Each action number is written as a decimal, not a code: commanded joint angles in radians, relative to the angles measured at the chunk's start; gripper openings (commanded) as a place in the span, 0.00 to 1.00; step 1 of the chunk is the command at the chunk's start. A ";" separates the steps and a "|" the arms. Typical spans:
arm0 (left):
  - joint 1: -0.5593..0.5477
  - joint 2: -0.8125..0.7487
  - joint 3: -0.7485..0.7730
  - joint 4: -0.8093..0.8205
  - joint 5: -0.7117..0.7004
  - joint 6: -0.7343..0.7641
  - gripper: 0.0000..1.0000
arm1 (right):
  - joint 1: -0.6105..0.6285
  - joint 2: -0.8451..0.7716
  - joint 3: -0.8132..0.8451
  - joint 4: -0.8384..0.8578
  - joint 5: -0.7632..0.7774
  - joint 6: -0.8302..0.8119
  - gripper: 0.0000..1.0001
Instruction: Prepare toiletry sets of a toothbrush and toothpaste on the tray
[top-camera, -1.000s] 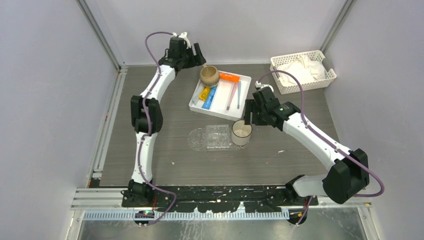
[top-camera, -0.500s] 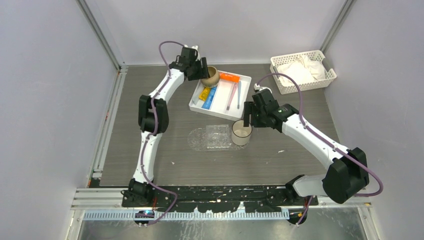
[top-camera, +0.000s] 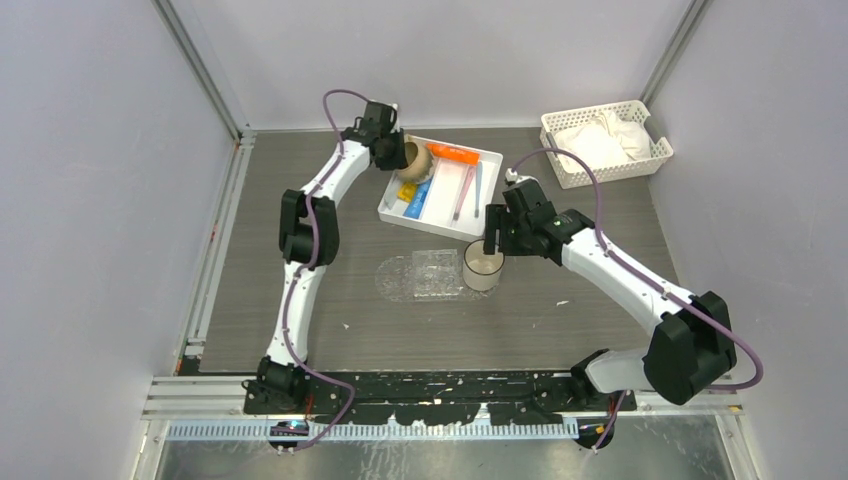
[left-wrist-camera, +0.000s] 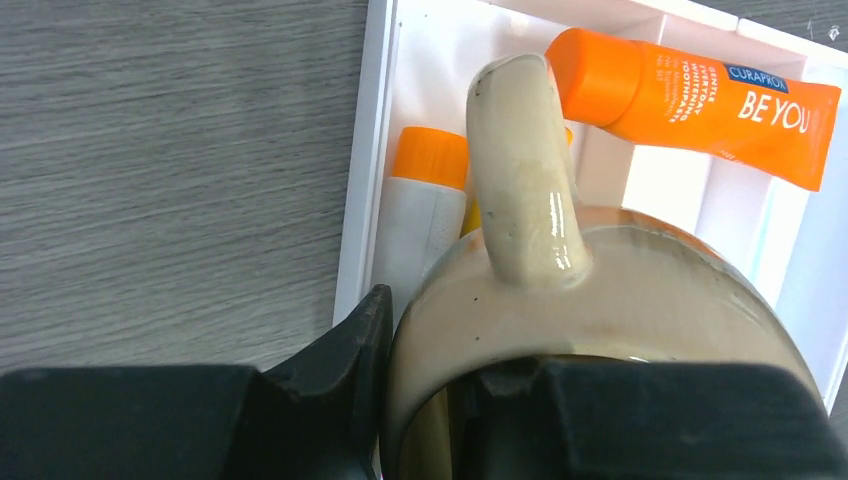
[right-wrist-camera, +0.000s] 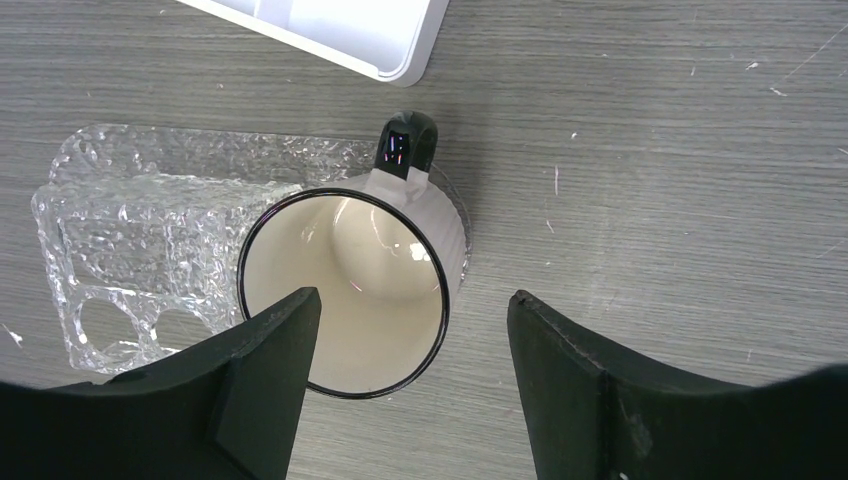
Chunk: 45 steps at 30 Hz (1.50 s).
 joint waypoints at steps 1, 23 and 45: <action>0.000 -0.154 0.023 0.002 0.013 0.040 0.12 | -0.002 0.002 -0.015 0.046 -0.025 0.015 0.74; -0.193 -0.866 -0.842 -0.241 -0.343 -0.012 0.18 | -0.001 -0.159 0.061 -0.108 -0.028 0.019 0.72; -0.243 -0.998 -1.259 -0.015 -0.415 -0.117 0.20 | 0.000 -0.254 0.021 -0.187 -0.047 0.045 0.72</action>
